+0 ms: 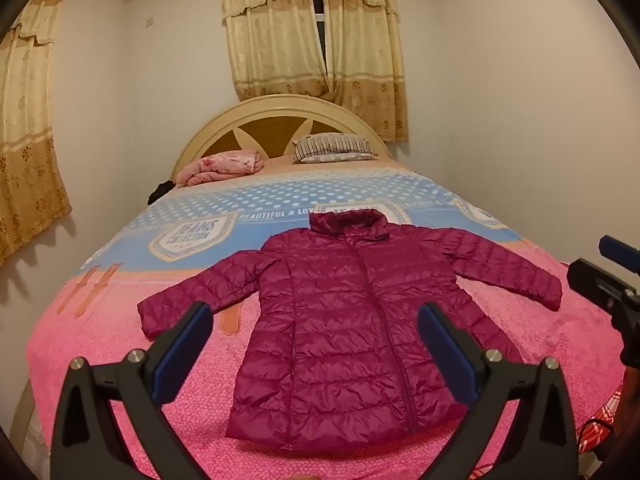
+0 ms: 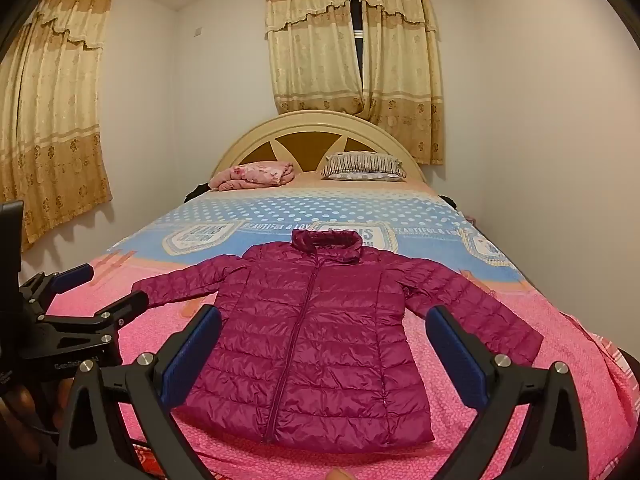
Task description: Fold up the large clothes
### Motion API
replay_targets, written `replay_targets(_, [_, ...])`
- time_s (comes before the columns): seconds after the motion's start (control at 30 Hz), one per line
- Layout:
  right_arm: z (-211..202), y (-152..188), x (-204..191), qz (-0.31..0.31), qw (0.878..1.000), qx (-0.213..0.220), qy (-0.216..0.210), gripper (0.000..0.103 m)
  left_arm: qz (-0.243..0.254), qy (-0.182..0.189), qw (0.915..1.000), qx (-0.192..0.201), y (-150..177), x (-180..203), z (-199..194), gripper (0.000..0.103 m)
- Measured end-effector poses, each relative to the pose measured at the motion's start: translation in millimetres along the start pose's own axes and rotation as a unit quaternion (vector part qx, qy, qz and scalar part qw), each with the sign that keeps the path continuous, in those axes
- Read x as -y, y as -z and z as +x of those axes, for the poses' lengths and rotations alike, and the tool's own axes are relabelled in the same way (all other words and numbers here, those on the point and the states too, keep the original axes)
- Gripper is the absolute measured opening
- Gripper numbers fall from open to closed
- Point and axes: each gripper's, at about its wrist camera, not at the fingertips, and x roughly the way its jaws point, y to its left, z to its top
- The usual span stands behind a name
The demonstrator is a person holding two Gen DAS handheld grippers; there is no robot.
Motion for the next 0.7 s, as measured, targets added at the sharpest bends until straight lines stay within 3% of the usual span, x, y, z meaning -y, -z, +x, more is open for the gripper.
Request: replay_targets(0.7, [10.5, 10.9, -1.1, 0.006, 1.000, -0.012, -0.005, 0.102, -0.006, -0.001, 1.0000, -0.002, 0.0, -8.1, 1.8, 0.103])
